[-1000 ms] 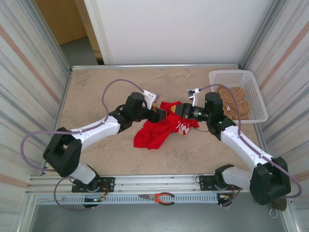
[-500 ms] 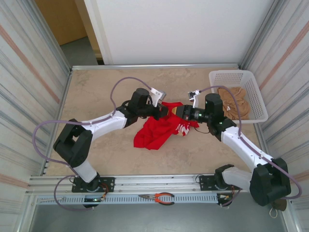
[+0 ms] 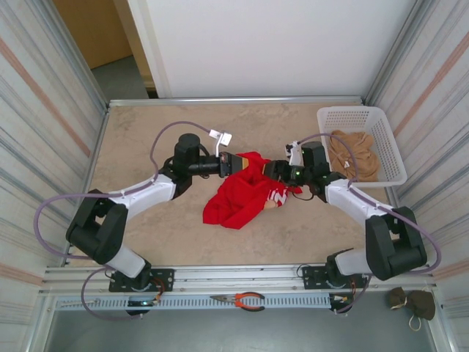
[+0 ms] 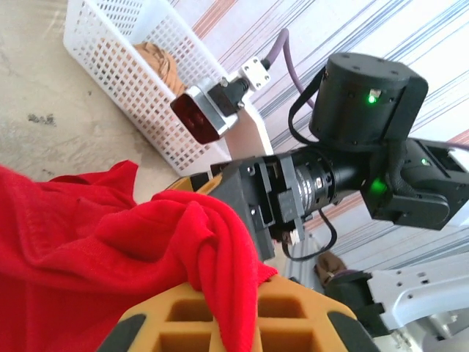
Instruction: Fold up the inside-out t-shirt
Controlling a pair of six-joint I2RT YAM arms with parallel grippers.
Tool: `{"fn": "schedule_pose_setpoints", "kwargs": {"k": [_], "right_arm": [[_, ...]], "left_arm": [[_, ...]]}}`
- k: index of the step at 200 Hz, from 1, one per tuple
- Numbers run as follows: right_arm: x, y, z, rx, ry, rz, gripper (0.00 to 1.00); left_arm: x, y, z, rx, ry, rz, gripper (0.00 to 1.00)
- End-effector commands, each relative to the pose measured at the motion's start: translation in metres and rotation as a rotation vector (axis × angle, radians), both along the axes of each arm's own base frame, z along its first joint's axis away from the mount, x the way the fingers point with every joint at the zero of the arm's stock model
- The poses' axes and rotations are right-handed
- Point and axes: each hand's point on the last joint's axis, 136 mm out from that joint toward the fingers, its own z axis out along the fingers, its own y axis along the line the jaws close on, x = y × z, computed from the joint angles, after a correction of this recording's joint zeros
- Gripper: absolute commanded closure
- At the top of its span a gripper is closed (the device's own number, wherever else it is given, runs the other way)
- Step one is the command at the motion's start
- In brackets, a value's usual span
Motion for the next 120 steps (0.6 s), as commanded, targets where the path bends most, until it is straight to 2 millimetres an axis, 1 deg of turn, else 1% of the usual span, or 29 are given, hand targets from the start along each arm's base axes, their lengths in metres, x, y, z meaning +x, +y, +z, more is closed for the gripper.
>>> {"fn": "schedule_pose_setpoints", "kwargs": {"k": [1, 21, 39, 50, 64, 80, 95, 120], "right_arm": [[-0.01, -0.015, 0.024, -0.104, -0.071, -0.038, 0.5], [-0.029, -0.028, 0.044, -0.169, -0.125, -0.079, 0.52], [-0.042, -0.025, 0.062, -0.181, -0.181, -0.076, 0.56], [-0.047, -0.017, 0.069, -0.184, -0.199, -0.057, 0.59], [-0.052, -0.003, 0.083, -0.172, -0.239, -0.024, 0.61], [-0.054, 0.017, 0.093, -0.15, -0.27, 0.026, 0.61], [-0.053, 0.034, 0.096, -0.146, -0.279, 0.068, 0.58], [-0.044, 0.053, 0.089, -0.16, -0.271, 0.099, 0.56]], "left_arm": [[-0.002, 0.005, 0.02, -0.068, 0.026, 0.007, 1.0], [0.003, 0.006, 0.014, -0.038, 0.077, 0.036, 1.0], [0.006, 0.007, 0.011, -0.022, 0.107, 0.057, 1.0], [0.008, 0.007, 0.01, -0.016, 0.123, 0.062, 1.0], [0.009, 0.006, 0.01, -0.011, 0.138, 0.061, 1.0], [0.009, 0.005, 0.008, -0.011, 0.154, 0.059, 1.0], [0.01, 0.005, 0.01, -0.016, 0.157, 0.06, 1.0], [0.01, 0.004, 0.013, -0.027, 0.16, 0.056, 1.0]]}}
